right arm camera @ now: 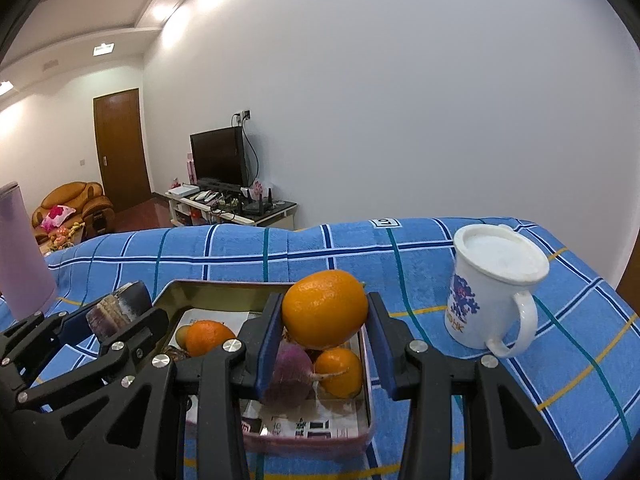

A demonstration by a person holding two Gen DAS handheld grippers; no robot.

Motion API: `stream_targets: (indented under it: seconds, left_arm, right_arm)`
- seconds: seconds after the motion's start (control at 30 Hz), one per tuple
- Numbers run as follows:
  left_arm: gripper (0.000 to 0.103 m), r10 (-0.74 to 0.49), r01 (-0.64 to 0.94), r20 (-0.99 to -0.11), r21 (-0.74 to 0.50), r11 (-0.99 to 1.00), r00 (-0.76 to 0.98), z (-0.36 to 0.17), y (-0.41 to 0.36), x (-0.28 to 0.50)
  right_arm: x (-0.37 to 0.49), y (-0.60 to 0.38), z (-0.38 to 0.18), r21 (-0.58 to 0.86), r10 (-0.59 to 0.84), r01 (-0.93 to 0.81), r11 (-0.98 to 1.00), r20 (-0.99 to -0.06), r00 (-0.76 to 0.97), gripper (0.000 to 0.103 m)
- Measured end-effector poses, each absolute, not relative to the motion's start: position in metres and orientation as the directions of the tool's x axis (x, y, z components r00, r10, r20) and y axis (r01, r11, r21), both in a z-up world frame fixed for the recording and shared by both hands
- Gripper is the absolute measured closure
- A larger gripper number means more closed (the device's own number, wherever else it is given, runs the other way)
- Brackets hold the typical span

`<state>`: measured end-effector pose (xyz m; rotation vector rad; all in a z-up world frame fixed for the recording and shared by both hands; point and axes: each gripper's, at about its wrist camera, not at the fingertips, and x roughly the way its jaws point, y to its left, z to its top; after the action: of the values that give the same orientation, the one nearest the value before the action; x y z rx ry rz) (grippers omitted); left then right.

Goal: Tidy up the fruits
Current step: 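Lower the orange and brown cylinder into the tin with both grippers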

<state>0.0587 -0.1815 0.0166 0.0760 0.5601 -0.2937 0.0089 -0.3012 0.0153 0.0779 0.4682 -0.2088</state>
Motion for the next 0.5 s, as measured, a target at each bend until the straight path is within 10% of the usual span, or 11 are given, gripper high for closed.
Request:
stream_targets:
  seconds: [0.5]
  left_arm:
    - [0.057,-0.304,0.313,-0.575,-0.087,0.946,0.76,0.013,-0.179,0.098]
  right_arm:
    - [0.059,-0.318,0.003,0.083,-0.124,0.198,0.977,-0.533,0.837,0.06]
